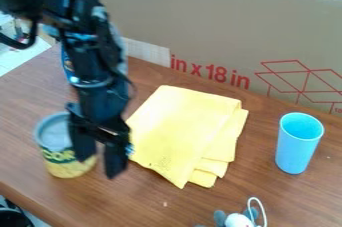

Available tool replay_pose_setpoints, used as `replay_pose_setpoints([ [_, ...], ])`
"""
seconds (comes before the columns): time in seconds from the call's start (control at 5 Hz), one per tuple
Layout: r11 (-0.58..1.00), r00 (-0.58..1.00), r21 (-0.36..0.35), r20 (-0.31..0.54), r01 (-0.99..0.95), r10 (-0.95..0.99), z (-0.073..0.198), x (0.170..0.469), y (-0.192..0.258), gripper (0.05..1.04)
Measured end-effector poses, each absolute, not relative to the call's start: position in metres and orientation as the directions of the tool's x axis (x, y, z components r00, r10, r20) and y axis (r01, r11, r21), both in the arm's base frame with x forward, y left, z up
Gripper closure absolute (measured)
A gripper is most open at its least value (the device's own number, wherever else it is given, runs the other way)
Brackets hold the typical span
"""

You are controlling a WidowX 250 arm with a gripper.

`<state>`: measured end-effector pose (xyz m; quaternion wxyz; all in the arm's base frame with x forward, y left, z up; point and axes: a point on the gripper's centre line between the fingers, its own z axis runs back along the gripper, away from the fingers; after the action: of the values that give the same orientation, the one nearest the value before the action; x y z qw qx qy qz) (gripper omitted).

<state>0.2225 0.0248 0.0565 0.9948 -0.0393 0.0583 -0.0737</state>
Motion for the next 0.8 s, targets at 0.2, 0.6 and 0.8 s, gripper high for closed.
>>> replay_pose_setpoints([
  [0.2,0.995,0.991,-0.051,-0.094,0.091,-0.095,0.055,0.226,0.052,0.083],
  [0.6,0.996,0.973,-0.073,-0.22,0.057,-0.072,0.064,0.226,0.09,0.083],
  [0.8,0.997,0.968,-0.079,-0.25,0.018,-0.038,0.078,0.222,0.111,0.083],
])
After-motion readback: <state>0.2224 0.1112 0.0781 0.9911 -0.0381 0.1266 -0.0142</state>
